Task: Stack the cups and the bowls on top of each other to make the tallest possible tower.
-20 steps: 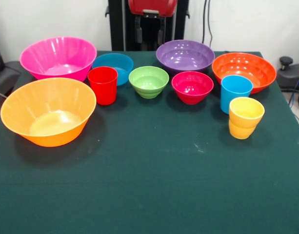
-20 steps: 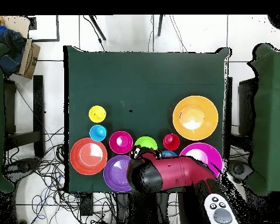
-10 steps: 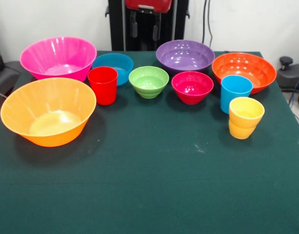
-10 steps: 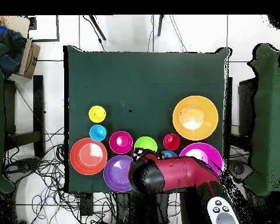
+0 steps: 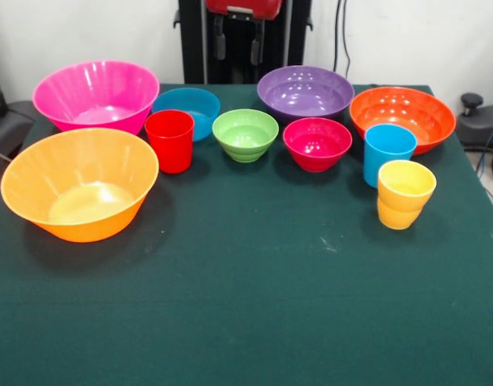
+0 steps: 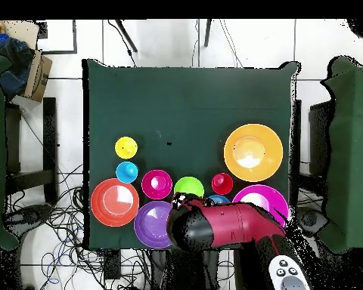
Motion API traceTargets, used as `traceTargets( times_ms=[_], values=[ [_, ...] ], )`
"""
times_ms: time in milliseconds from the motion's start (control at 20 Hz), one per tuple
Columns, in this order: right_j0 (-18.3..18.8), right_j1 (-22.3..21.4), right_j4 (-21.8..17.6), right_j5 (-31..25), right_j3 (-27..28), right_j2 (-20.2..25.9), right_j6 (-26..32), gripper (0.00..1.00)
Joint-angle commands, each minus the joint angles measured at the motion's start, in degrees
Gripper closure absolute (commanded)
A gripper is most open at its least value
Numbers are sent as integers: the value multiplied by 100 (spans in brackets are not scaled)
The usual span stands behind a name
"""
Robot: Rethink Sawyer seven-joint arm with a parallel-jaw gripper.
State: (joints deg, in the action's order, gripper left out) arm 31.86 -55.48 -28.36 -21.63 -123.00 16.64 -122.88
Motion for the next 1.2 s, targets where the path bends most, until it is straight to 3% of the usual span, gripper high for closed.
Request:
traceTargets(
  times_ms=[50, 1200],
  values=[
    [17, 70, -208, -518, 100, 421, 617, 0],
    [-89, 630, -854, 85, 78, 135, 209, 0]
  ],
)
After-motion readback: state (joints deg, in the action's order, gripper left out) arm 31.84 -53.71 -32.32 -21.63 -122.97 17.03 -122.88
